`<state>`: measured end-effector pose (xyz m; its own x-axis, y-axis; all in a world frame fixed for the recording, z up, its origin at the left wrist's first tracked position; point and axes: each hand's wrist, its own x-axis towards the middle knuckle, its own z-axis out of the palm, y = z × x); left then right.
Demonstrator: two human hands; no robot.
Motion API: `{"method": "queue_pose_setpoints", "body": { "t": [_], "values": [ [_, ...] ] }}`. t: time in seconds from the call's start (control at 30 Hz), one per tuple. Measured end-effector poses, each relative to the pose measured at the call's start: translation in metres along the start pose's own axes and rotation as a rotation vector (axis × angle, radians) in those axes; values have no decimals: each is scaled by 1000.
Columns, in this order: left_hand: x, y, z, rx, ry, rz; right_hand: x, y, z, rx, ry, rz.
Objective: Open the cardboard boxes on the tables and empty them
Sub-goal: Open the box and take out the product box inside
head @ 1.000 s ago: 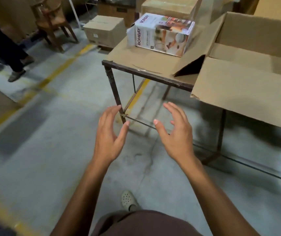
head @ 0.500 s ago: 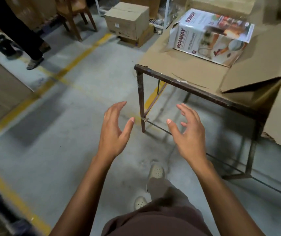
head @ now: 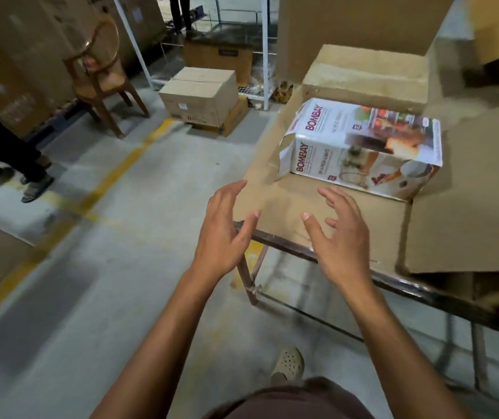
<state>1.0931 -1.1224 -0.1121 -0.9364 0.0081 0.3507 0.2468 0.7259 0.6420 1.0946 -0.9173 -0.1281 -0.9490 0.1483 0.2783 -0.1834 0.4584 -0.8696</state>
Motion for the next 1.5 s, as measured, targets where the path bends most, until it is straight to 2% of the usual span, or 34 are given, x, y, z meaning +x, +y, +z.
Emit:
{"method": "queue_pose_setpoints", "body": {
  "t": [0.3, 0.53, 0.63, 0.73, 0.8, 0.9, 0.97, 1.1, 1.2, 1.27, 1.33, 1.4, 1.5],
  "values": [
    [148, -7, 51, -92, -132, 117, 126, 20, 7, -104, 121, 1],
    [261, -32, 95, -153, -239, 95, 210, 32, 15, -356, 165, 64],
    [298, -40, 114, -309, -368, -119, 243, 44, 13, -462, 223, 93],
    [327, -53, 134, -694, -443, -536, 271, 62, 9, -697, 181, 218],
    [339, -65, 140, -834, -537, -770, 277, 76, 15, -837, 109, 361],
    [345, -81, 149, -941, -656, -961, 271, 90, 31, -993, 52, 430],
    [347, -83, 152, -1087, -670, -1029, 271, 92, 32, -993, 49, 439],
    [361, -79, 154, -1229, -708, -909, 272, 88, 30, -976, 24, 454],
    [370, -70, 159, -1284, -618, -830, 270, 87, 26, -933, 6, 465],
    [369, -58, 154, -1263, -629, -757, 269, 87, 22, -905, -7, 467],
    [365, -46, 153, -1086, -632, -626, 268, 85, 20, -880, -19, 455],
    [355, -39, 160, -858, -539, -542, 265, 83, 18, -852, -33, 445],
    [336, -31, 160, -835, -522, -664, 260, 78, 10, -805, -61, 427]
  ]
}}
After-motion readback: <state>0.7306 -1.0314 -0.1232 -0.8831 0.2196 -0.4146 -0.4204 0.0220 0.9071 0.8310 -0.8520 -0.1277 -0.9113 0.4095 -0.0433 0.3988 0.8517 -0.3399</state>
